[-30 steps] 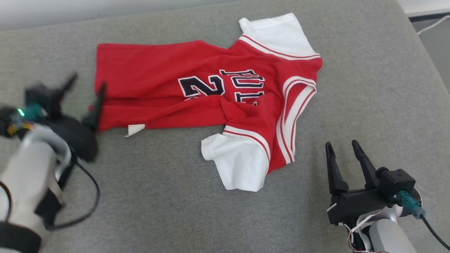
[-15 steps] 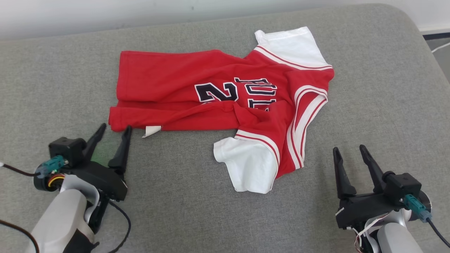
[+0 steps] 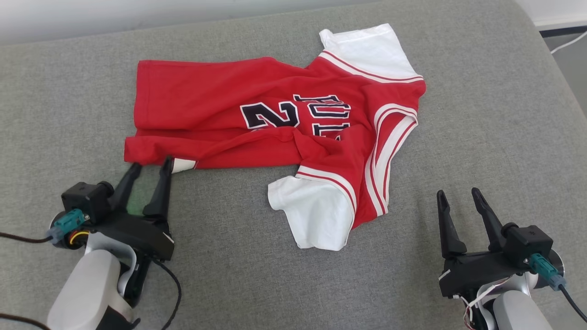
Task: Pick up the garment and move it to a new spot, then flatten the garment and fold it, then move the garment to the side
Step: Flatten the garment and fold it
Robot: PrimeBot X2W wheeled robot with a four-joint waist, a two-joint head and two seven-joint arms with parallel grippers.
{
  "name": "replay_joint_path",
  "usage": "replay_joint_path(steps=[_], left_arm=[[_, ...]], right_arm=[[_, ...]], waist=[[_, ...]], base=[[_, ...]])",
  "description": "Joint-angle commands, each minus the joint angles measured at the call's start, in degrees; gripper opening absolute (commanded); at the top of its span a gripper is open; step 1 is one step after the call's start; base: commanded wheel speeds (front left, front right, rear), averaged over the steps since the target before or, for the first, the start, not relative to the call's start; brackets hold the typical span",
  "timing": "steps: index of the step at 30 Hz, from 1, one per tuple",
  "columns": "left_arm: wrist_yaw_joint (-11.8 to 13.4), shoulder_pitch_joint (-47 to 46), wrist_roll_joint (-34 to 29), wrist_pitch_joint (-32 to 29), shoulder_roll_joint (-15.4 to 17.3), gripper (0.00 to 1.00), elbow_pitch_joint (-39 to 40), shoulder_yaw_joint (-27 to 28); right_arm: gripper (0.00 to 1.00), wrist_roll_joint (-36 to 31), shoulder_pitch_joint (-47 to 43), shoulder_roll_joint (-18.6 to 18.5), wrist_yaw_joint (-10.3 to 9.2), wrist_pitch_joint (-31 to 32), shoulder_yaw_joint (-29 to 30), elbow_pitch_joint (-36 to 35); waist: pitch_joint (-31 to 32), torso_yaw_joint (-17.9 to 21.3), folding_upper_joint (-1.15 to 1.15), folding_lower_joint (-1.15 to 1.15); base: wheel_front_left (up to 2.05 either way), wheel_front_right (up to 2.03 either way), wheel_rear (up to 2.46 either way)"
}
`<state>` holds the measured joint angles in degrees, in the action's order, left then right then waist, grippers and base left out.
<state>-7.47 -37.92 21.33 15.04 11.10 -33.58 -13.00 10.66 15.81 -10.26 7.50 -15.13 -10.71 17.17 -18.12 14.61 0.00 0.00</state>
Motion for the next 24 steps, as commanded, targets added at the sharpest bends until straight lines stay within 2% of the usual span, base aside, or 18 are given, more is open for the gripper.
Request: replay_joint_path(steps=[1,2,4,7,8,10,11,13,14,16,17,18,19,20,24], left_arm=[[0.0,1.5,-1.0,0.2,-0.2,0.51,0.7,0.9],[0.0,1.9,-1.3,0.2,-0.2,0.62,0.8,1.4],[0.0,2.3,-1.8,0.2,-0.8,0.97,0.8,2.5],[0.0,2.4,-2.1,0.2,-1.5,1.00,1.3,3.3],[0.0,2.5,-2.1,0.2,-1.6,0.97,1.4,3.3],[0.0,2.6,-2.2,0.2,-1.5,0.83,1.7,3.2],[0.0,2.6,-2.1,0.2,-1.6,0.66,1.7,3.2],[0.0,2.3,-2.2,0.2,-1.5,0.58,2.3,3.1],[0.0,2.2,-2.2,0.2,-1.6,0.50,2.6,3.2],[0.0,2.1,-2.5,0.2,-1.5,0.49,3.0,3.4],[0.0,2.1,-3.3,0.2,-1.6,0.33,4.1,4.0],[0.0,2.1,-3.3,0.2,-1.6,0.33,4.1,4.0],[0.0,2.3,-3.8,0.2,-1.8,0.04,4.6,4.3],[0.0,2.6,-4.1,0.2,-2.0,0.00,4.9,4.5],[0.0,3.9,-5.5,0.2,-2.7,0.00,7.2,6.4]], right_arm=[[1.00,0.5,-0.5,0.2,-0.02,0.0,0.1,0.1],[1.00,0.5,-0.3,0.2,-0.02,0.0,0.1,0.2],[1.00,0.4,0.0,0.2,-0.02,0.0,0.1,0.3],[1.00,0.4,0.3,0.1,-0.02,0.0,-0.1,0.2],[1.00,0.4,0.4,0.1,-0.02,0.0,-0.1,0.2],[1.00,0.3,0.5,0.1,-0.02,0.0,-0.3,0.1],[1.00,0.3,0.6,0.1,-0.02,0.0,-0.3,0.1],[1.00,0.4,0.6,0.1,-0.02,0.0,-0.4,-0.1],[1.00,0.5,0.6,0.1,-0.02,0.0,-0.4,-0.1],[1.00,0.5,0.5,0.1,-0.02,0.0,-0.3,-0.1],[1.00,0.4,0.4,0.2,-0.02,0.0,-0.1,-0.1],[1.00,0.4,0.4,0.2,-0.02,0.0,-0.1,-0.1],[1.00,0.4,0.4,0.2,-0.02,0.0,0.0,-0.1],[1.00,0.3,0.3,0.3,-0.02,0.0,0.1,-0.1],[1.00,0.2,0.0,0.3,-0.02,0.0,0.8,-0.1]], waist=[[0.1,-0.2,0.00,0.00],[0.2,-0.4,0.00,0.00],[0.3,-0.6,0.00,0.00],[0.4,-0.8,0.00,0.00],[0.4,-0.9,0.00,0.00],[0.3,-0.9,0.00,0.00],[0.3,-0.9,0.00,0.00],[0.2,-0.8,0.00,0.00],[0.1,-0.8,0.00,0.00],[0.1,-0.9,0.00,0.00],[-0.1,-0.9,0.00,0.00],[-0.1,-0.9,0.00,0.00],[-0.1,-1.0,0.00,0.00],[-0.1,-1.0,0.00,0.00],[0.4,-1.8,0.00,0.00]], base=[[0.00,0.00,0.00],[0.00,0.00,0.00],[0.00,0.00,0.00],[0.00,0.00,0.00],[0.00,0.00,0.00],[0.00,0.00,0.00],[0.00,0.00,0.00],[0.00,0.00,0.00],[0.00,0.00,0.00],[0.00,0.00,0.00],[0.00,0.00,0.00],[0.00,0.00,0.00],[0.00,0.00,0.00],[0.00,0.00,0.00],[0.00,0.00,0.00]])
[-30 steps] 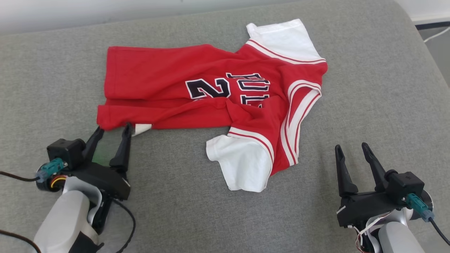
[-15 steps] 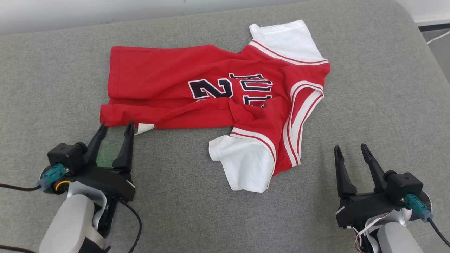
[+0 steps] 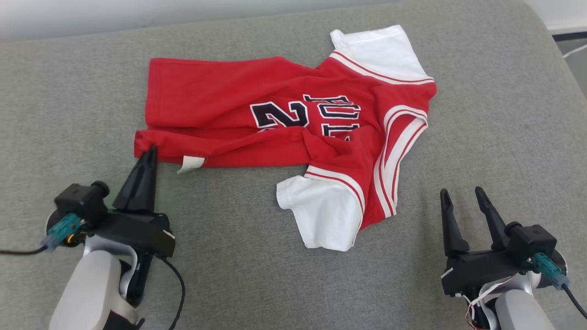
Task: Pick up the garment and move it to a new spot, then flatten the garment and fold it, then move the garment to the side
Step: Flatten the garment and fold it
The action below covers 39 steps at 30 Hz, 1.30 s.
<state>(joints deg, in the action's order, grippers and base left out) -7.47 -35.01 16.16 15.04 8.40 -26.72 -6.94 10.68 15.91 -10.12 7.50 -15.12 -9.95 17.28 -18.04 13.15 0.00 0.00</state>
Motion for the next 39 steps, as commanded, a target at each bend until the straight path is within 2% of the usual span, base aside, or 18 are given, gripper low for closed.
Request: replay_joint_path(steps=[1,11,18,23,24,25,26,29,31,39], left_arm=[[0.0,1.6,-0.7,0.2,-0.4,0.00,1.5,1.1],[0.0,13.6,-2.5,0.2,-4.3,0.00,12.0,6.4],[0.0,20.3,-2.7,0.2,-5.4,0.00,11.9,8.6],[0.4,22.4,-1.4,0.2,-5.5,0.00,9.4,11.0],[0.6,22.7,-1.3,0.2,-5.5,0.26,8.9,11.3],[0.8,22.8,-1.4,0.2,-5.5,0.90,8.5,11.4],[1.0,23.0,-1.4,0.2,-5.5,1.00,8.0,11.5],[1.4,23.8,-1.6,0.2,-5.5,1.00,7.9,10.8],[1.8,24.0,-1.2,0.2,-5.5,1.00,8.2,10.1],[2.2,24.6,-1.4,0.2,-5.5,1.00,9.2,6.7]], right_arm=[[1.00,0.1,-0.4,0.2,-0.02,0.0,0.3,-0.2],[1.00,0.3,-2.7,0.5,-0.02,0.0,-0.9,0.4],[1.00,1.3,-4.5,0.0,-0.02,0.0,-4.1,0.1],[1.00,2.9,-6.5,-0.9,-0.02,0.0,-9.1,0.5],[1.00,3.6,-6.8,-1.1,-0.02,0.0,-10.5,0.5],[1.00,4.1,-7.2,-1.5,-0.02,0.0,-11.9,0.5],[1.00,4.8,-7.5,-1.7,-0.02,0.0,-13.0,0.7],[1.00,6.1,-8.1,-2.3,-0.02,0.0,-15.6,1.2],[1.00,6.5,-8.2,-2.2,-0.02,0.0,-15.2,1.8],[1.00,4.6,-6.5,-0.3,-0.02,0.0,-5.7,4.9]], waist=[[0.7,-0.6,0.00,0.00],[5.8,-4.9,0.00,0.00],[8.7,-7.0,0.00,0.00],[9.9,-7.5,0.00,0.00],[10.1,-7.5,0.00,0.00],[10.2,-7.5,0.00,0.00],[10.4,-7.5,0.00,0.00],[10.6,-7.7,0.00,0.00],[10.5,-8.1,0.00,0.00],[9.4,-10.5,0.00,0.00]], base=[[0.00,0.00,0.00],[0.00,0.00,0.00],[0.00,0.00,0.00],[0.00,0.00,0.00],[0.00,0.00,0.00],[0.00,0.00,0.00],[0.00,0.00,0.00],[0.00,0.00,0.00],[0.00,0.00,0.00],[0.00,0.00,0.00]])
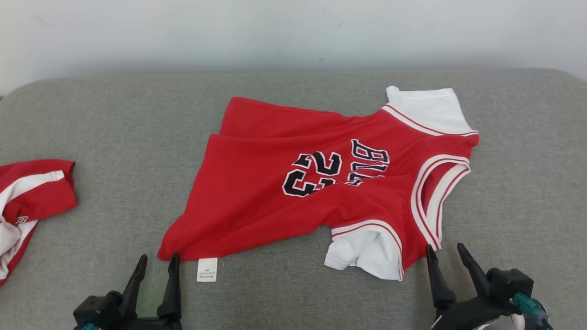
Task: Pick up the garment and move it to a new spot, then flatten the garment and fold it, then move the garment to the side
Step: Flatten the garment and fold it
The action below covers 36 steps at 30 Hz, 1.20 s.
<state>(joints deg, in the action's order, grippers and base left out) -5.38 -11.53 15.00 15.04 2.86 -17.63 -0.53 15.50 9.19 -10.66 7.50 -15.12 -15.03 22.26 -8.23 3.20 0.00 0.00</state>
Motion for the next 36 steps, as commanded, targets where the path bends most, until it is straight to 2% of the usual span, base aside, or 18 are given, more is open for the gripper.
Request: replay_joint_path(steps=[1,13,14,15,16,22,29,30,31,32,36], left_arm=[[0.2,1.2,-0.2,0.2,0.1,1.00,0.3,0.0],[0.9,-0.1,-0.2,0.2,0.0,1.00,2.4,-3.3],[0.9,-0.3,-0.1,0.2,0.0,1.00,2.7,-3.5],[0.9,-0.4,-0.2,0.2,0.0,1.00,3.0,-3.7],[0.9,-0.4,-0.3,0.2,0.0,1.00,3.3,-3.9],[1.2,-1.5,0.1,0.2,0.0,1.00,4.3,-4.9],[1.3,-2.1,1.0,0.2,0.0,1.00,4.2,-7.0],[1.3,-2.1,1.0,0.2,0.0,1.00,4.0,-7.3],[1.3,-2.0,1.1,0.2,0.1,1.00,3.9,-7.6],[1.4,-1.9,1.2,0.2,0.0,1.00,3.8,-7.8],[1.6,-0.7,1.2,0.2,0.0,1.00,3.3,-8.0]], right_arm=[[1.00,-0.5,0.7,0.5,-0.02,0.0,0.2,0.3],[0.99,-3.3,5.2,2.0,-0.02,0.0,6.2,8.5],[0.47,-3.6,5.7,1.9,-0.02,0.0,6.0,9.5],[0.04,-3.5,6.2,1.7,-0.02,0.0,5.9,10.0],[0.00,-3.5,6.7,1.2,-0.02,0.0,6.0,10.6],[0.00,-4.2,10.1,-2.7,-0.03,0.0,8.4,10.9],[0.00,-7.1,14.5,-9.2,-0.03,0.0,11.8,13.2],[0.07,-7.4,15.1,-9.8,-0.03,0.0,12.4,13.6],[0.38,-8.0,15.6,-10.4,-0.03,0.0,13.3,14.2],[1.00,-8.3,15.9,-10.7,-0.03,0.0,14.0,14.7],[1.00,-8.6,15.9,-9.7,-0.03,0.0,16.9,12.7]], waist=[[-0.6,-0.9,0.00,0.00],[-3.1,-4.4,0.00,0.00],[-3.4,-4.6,0.00,0.00],[-3.6,-4.7,0.00,0.00],[-4.0,-4.8,0.00,0.00],[-5.8,-5.1,0.00,0.00],[-6.2,-5.7,0.00,0.00],[-6.1,-5.8,0.00,0.00],[-6.0,-5.9,0.00,0.00],[-5.8,-5.9,0.00,0.00],[-4.5,-5.4,0.00,0.00]], base=[[0.00,0.00,0.00],[0.00,0.00,0.00],[0.00,0.00,0.00],[0.00,0.00,0.00],[0.00,0.00,0.00],[0.00,0.00,0.00],[0.00,0.00,0.00],[0.00,0.00,0.00],[0.00,0.00,0.00],[0.00,0.00,0.00],[0.00,0.00,0.00]])
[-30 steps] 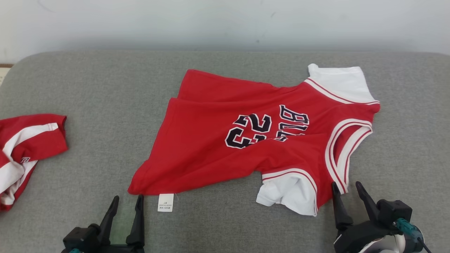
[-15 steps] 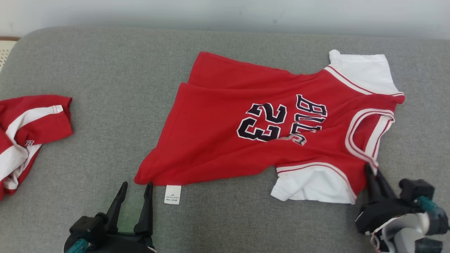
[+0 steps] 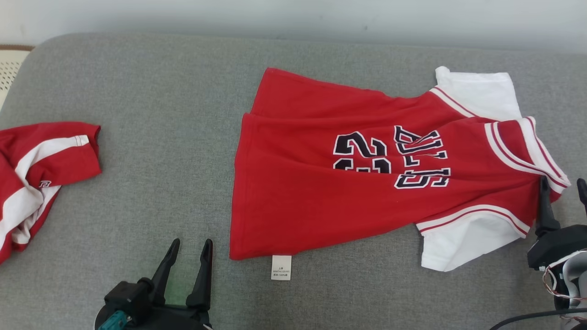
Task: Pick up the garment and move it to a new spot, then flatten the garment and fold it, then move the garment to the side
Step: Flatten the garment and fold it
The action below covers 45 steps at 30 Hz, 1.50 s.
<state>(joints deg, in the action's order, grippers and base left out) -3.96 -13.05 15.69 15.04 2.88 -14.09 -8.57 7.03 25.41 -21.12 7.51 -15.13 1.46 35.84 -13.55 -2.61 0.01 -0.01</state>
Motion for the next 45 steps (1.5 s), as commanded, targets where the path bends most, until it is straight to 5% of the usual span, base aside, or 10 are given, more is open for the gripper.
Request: replay_joint_path(steps=[1,14,31,32,33,36,45], left_arm=[[0.3,1.3,0.6,0.2,0.0,1.00,-0.3,0.0],[0.1,4.7,1.0,0.2,0.0,1.00,-0.6,0.9],[-0.6,4.6,-0.1,0.2,0.0,1.00,-1.0,-0.6],[-0.5,4.6,-0.1,0.2,0.0,1.00,-0.9,-0.6],[-0.4,4.6,-0.1,0.2,0.0,1.00,-0.9,-0.7],[-0.2,4.7,-0.1,0.2,0.0,1.00,-0.7,-0.7],[-0.1,5.4,1.0,0.2,0.0,1.00,-0.5,-0.6]], right_arm=[[1.00,-0.2,-1.1,1.3,-0.04,0.0,0.7,-1.6],[1.00,3.1,-14.8,8.7,-0.04,0.0,-4.5,-9.6],[1.00,5.7,-13.7,11.2,-0.04,0.0,-10.7,-3.5],[0.96,5.7,-13.6,11.3,-0.04,0.0,-10.8,-3.3],[0.79,5.7,-13.5,11.4,-0.04,0.1,-11.0,-3.0],[0.00,6.0,-13.4,11.5,-0.01,0.1,-11.3,-2.3],[0.00,6.6,-15.1,8.3,-0.05,0.0,-9.2,-5.7]], waist=[[1.3,0.7,-0.01,0.01],[5.7,3.9,-0.01,0.01],[4.2,0.4,-0.01,0.01],[4.2,0.3,-0.01,0.01],[4.1,0.2,-0.01,0.01],[4.2,0.1,-0.01,0.01],[6.0,2.2,-0.01,0.01]], base=[[0.00,0.00,0.00],[0.00,0.00,0.00],[0.00,0.00,0.00],[0.00,0.00,0.00],[0.00,0.00,0.00],[0.00,0.00,0.00],[0.00,0.00,0.00]])
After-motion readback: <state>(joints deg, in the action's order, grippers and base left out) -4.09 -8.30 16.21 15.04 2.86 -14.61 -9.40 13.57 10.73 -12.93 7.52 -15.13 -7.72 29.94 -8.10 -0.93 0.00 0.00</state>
